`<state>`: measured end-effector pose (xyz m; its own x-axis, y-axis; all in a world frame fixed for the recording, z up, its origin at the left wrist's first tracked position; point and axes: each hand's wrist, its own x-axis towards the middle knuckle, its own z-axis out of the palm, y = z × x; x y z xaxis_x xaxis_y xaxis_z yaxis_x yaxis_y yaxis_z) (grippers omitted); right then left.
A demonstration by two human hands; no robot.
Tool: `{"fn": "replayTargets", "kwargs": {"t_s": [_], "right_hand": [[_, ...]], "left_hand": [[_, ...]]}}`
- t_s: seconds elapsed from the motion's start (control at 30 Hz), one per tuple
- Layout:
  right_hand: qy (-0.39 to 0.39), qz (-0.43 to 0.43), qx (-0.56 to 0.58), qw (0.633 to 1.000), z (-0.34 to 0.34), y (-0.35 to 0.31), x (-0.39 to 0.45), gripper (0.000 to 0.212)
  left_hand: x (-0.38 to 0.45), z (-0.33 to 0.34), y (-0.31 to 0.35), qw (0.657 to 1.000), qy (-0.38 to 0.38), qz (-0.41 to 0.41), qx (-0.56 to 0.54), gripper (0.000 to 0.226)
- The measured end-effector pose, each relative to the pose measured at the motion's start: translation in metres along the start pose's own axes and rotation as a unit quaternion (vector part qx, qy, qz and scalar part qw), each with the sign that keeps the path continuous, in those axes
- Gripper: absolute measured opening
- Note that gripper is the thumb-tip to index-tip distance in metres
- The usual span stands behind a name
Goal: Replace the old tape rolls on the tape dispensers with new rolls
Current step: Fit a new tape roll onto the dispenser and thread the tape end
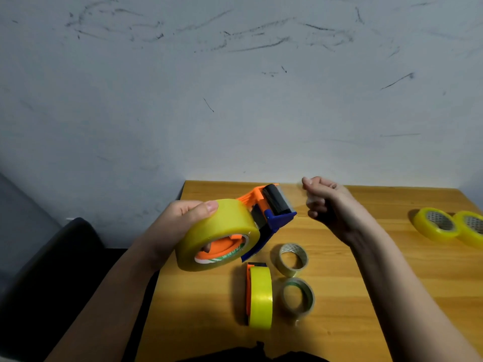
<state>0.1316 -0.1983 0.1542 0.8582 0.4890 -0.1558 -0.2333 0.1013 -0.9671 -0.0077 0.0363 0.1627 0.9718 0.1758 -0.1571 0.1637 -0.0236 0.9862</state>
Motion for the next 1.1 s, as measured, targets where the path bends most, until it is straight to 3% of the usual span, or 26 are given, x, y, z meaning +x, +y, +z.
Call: {"fn": "replayTargets", "kwargs": {"t_s": [0.1,0.2,0.3,0.43,0.6,0.73,0.97,1.1], "right_hand": [[-0.086,0.076,0.14,0.984,0.001,0.015,0.007,0.029],[-0.19,0.144,0.326,0.915,0.002,0.033,0.013,0.037],[-0.197,0.152,0.418,0.874,0.009,0.043,0.017,0.048],[-0.113,0.11,0.381,0.911,0.023,0.047,0.024,0.061],[-0.003,0.029,0.351,0.936,0.026,0.052,0.036,0.026],[-0.049,-0.036,0.416,0.907,0.02,0.052,0.043,0.038],[-0.044,-0.039,0.378,0.924,0.019,0.053,0.039,0.052],[-0.046,-0.035,0.39,0.919,0.021,0.054,0.042,0.048]], "left_hand": [[0.0,-0.001,-0.004,1.0,0.01,0.006,-0.013,0.033],[0.002,-0.002,-0.008,0.999,0.014,0.01,-0.03,0.038],[0.004,-0.002,-0.012,0.999,0.02,0.013,-0.041,0.036],[0.007,-0.001,-0.015,0.998,0.051,0.017,-0.046,0.043],[0.013,0.001,-0.015,0.997,0.062,0.009,-0.053,0.045],[0.018,0.005,-0.017,0.996,0.055,-0.006,-0.065,0.049],[0.023,0.004,-0.023,0.997,0.036,-0.017,-0.073,0.054],[0.023,0.003,-0.025,0.996,0.028,-0.016,-0.081,0.055]]}}
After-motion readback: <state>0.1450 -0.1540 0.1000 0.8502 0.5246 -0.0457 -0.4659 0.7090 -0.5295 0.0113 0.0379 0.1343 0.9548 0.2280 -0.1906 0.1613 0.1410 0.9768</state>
